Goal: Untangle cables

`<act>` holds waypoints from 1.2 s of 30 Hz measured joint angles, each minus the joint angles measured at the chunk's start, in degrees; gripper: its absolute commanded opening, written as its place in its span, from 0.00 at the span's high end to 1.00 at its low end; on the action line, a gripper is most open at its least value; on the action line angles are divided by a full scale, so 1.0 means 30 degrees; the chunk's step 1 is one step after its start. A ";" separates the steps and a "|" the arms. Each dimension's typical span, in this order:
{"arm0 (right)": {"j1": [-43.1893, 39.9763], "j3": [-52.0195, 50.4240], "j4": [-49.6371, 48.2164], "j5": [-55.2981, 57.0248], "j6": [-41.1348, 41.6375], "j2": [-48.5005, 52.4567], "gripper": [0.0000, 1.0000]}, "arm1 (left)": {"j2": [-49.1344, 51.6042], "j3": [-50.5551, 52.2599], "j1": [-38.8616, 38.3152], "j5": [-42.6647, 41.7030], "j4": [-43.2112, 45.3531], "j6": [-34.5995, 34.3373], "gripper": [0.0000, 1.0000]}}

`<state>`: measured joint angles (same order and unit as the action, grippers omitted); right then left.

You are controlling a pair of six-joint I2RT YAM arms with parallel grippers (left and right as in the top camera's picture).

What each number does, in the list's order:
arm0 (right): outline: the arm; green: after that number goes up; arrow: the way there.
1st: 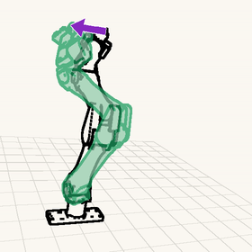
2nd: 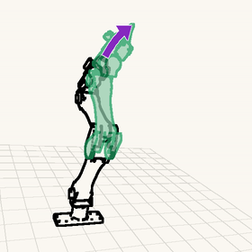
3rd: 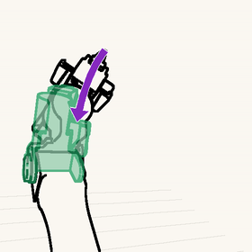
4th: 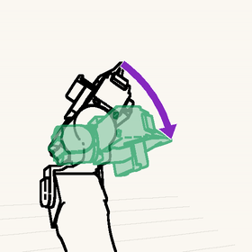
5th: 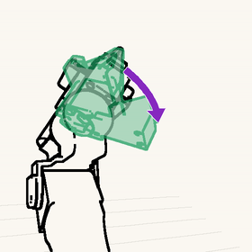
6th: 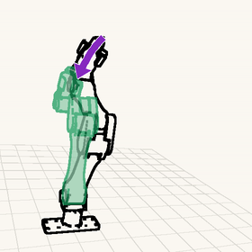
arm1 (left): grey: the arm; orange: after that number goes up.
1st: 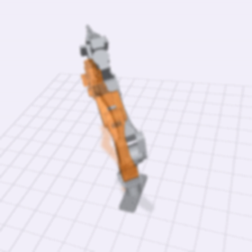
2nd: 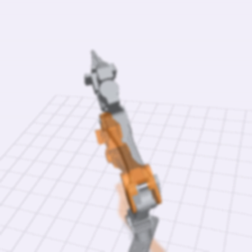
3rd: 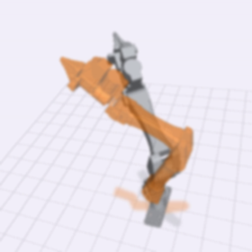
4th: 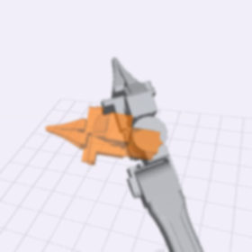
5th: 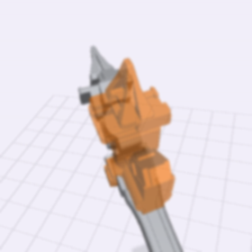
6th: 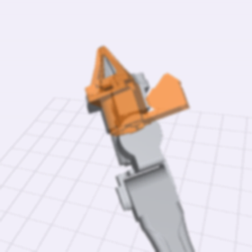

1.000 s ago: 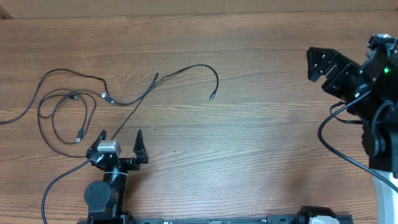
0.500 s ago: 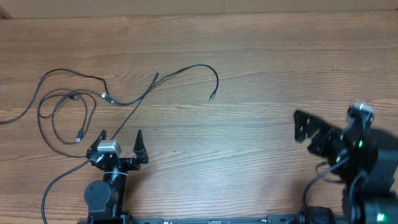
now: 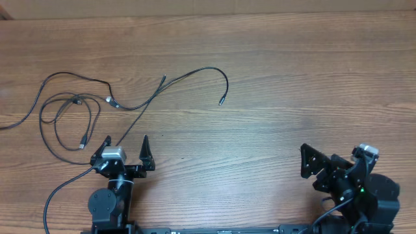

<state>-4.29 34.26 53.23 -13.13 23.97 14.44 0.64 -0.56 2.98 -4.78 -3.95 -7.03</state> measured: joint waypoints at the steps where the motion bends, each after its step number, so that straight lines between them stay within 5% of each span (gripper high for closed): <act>1: 0.0000 -0.0342 -0.0007 0.0007 0.0007 -0.0226 0.00 | 0.0000 0.0000 0.0000 0.0000 0.0000 0.0000 0.01; 16: -0.0007 -0.4699 0.0087 0.0007 0.0000 -0.1100 0.00 | 0.0000 0.0000 0.0000 0.0000 0.0000 0.0000 0.00; 36: 0.0000 -0.5858 -0.0306 0.0007 0.0000 -0.2936 0.00 | 0.0000 0.0000 0.0000 0.0000 0.0000 0.0000 0.00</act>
<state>-4.29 16.69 52.31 -13.10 23.97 5.63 0.64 -0.56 2.98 -4.78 -3.95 -7.03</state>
